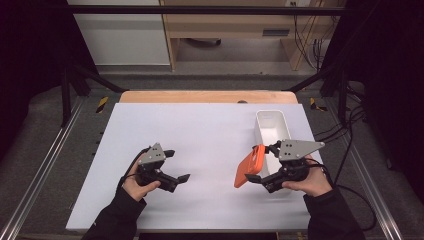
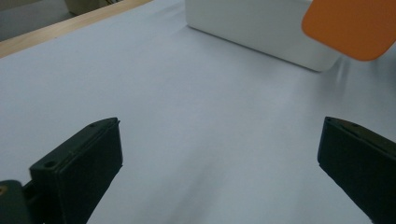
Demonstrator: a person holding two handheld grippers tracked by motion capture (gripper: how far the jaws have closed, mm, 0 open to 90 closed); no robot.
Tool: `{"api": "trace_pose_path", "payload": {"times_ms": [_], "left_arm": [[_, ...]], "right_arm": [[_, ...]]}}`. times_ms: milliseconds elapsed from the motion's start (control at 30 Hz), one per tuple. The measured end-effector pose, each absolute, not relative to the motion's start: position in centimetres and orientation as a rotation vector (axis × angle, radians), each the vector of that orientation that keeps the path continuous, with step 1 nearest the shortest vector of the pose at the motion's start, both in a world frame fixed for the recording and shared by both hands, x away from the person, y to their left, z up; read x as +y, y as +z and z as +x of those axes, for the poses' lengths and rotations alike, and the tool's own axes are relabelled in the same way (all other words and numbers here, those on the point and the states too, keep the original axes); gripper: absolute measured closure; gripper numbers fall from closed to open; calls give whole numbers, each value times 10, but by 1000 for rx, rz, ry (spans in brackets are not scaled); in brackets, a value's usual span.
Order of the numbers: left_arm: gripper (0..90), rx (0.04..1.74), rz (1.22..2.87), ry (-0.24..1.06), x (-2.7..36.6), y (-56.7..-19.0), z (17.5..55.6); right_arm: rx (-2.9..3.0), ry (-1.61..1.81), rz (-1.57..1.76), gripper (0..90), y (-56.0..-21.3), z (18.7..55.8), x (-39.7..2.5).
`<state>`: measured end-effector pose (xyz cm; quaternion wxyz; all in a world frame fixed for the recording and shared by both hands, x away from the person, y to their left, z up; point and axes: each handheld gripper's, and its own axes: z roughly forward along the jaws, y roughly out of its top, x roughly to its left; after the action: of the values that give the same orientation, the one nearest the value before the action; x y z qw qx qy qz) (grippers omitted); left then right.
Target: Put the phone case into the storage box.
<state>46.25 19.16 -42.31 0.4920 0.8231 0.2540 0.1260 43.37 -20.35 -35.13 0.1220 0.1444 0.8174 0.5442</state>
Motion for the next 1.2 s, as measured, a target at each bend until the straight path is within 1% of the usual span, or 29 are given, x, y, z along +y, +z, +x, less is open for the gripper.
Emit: {"api": "trace_pose_path", "payload": {"times_ms": [167,433,833,1200], "left_arm": [[0,679,1963,335,209,-427,463],[0,731,1944,374,230,-430,460],[0,771,1919,423,252,-435,456],[0,844,1868,471,275,-440,453]], "right_arm": [[2367,1595,434,156,-348,434,-206],[2344,1555,501,156,-341,438,-209],[2251,1556,606,156,-322,442,-214],[2193,1514,677,157,-307,448,-214]]}}
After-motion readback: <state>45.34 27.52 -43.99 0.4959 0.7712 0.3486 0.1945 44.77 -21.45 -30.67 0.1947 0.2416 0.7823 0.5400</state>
